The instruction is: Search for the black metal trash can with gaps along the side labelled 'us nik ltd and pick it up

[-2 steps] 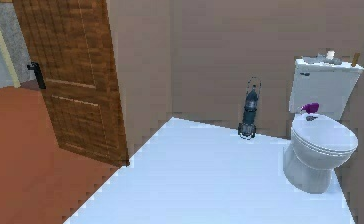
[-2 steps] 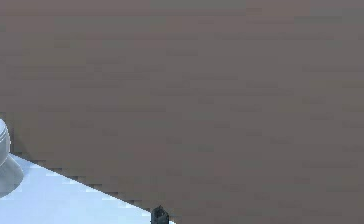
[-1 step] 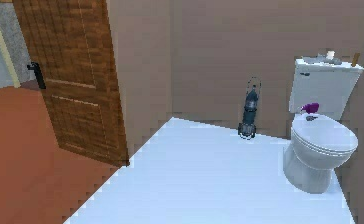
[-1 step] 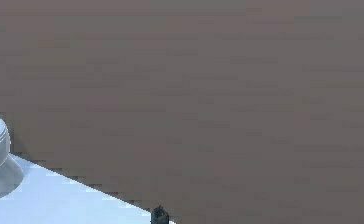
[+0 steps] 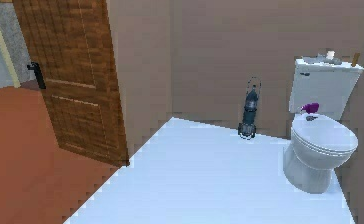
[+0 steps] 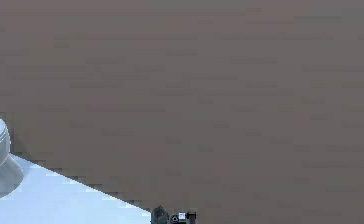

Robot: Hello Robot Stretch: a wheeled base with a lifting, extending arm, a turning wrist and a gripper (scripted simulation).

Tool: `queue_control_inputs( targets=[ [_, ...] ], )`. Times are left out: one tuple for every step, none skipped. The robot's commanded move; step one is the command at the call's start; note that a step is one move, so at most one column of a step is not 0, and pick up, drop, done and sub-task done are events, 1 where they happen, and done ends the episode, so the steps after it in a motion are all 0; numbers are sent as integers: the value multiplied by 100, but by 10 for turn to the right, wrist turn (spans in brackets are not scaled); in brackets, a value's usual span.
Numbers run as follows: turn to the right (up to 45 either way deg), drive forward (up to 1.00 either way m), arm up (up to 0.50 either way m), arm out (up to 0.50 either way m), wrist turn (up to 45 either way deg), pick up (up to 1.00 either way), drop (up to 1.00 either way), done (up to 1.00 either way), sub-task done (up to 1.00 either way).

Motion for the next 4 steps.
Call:
queue_control_inputs(
  targets=[
    [0,0,0,0,450,0,0,0,0],
    [0,0,0,0,450,0,0,0,0],
    [0,0,0,0,450,0,0,0,0],
    [0,0,0,0,60,0,0,0,0]
  ],
)
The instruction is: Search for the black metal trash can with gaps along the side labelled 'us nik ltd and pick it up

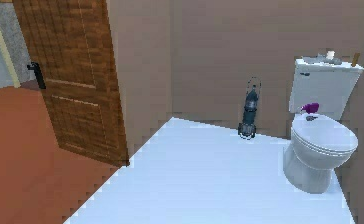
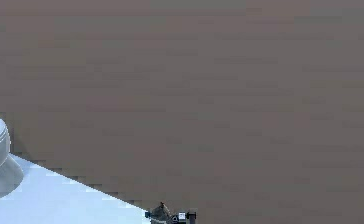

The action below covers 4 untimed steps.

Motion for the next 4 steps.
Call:
queue_control_inputs(
  targets=[
    [0,0,-30,0,0,0,0,0,0],
    [0,0,0,0,0,100,0,0,0],
    [0,0,10,0,0,0,0,0,0],
    [0,0,0,0,0,0,0,100,0]
  ],
)
